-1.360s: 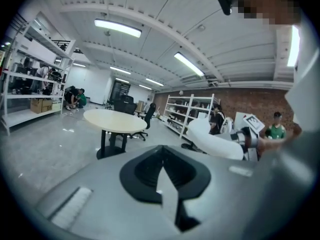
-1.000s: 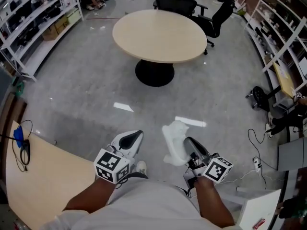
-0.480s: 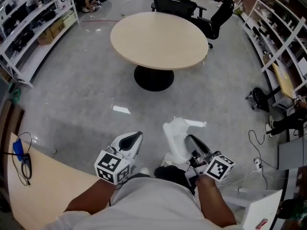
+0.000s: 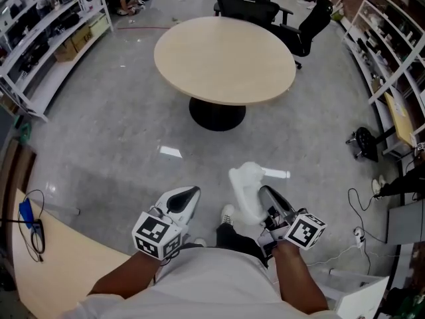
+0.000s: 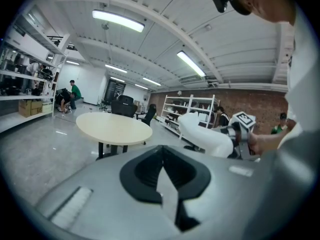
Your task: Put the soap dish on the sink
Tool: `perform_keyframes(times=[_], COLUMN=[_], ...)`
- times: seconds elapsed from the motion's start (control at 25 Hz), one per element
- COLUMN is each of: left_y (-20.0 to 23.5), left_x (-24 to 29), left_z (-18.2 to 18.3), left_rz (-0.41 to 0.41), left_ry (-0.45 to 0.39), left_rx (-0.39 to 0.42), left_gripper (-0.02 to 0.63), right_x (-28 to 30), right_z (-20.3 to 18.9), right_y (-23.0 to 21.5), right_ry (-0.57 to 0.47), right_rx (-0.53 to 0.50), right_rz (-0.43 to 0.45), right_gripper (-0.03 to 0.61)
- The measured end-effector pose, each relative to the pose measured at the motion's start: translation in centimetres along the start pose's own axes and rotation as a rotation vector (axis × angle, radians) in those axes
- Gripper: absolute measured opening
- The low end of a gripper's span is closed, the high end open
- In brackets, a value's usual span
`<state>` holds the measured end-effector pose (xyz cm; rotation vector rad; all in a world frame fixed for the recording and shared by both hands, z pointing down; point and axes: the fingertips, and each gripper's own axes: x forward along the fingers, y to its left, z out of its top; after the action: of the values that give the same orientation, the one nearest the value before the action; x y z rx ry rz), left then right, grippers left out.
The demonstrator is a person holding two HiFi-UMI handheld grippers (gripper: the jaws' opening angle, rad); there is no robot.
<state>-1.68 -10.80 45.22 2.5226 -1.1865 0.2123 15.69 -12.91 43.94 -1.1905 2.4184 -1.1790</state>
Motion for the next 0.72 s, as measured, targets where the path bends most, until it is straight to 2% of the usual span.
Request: perform_keyframes(times=[0.24,0.52,0.72], left_y=[2.2,2.9,3.4], left_x=[3.1,9.0,12.5], left_z=[2.1,5.5,6.2], left_rz=[0.041,0.072,0.087], left_ry=[-0.002,-0.039,-0.033], left_rx=[0.002,0.006,0.013], left_gripper=[0.008,0.008,0.008], right_x=[3.2,5.9,7.7], right_z=[3.5,8.3,11.2], right_y=[-1.1,-4.7,-6.8], right_ry=[0.009,0.026,0.024], right_rx=[-0.015,-0.031,-0.038], right_rz=[0.039,0.067,0.095], right_gripper=[0.067,0.067,0.067])
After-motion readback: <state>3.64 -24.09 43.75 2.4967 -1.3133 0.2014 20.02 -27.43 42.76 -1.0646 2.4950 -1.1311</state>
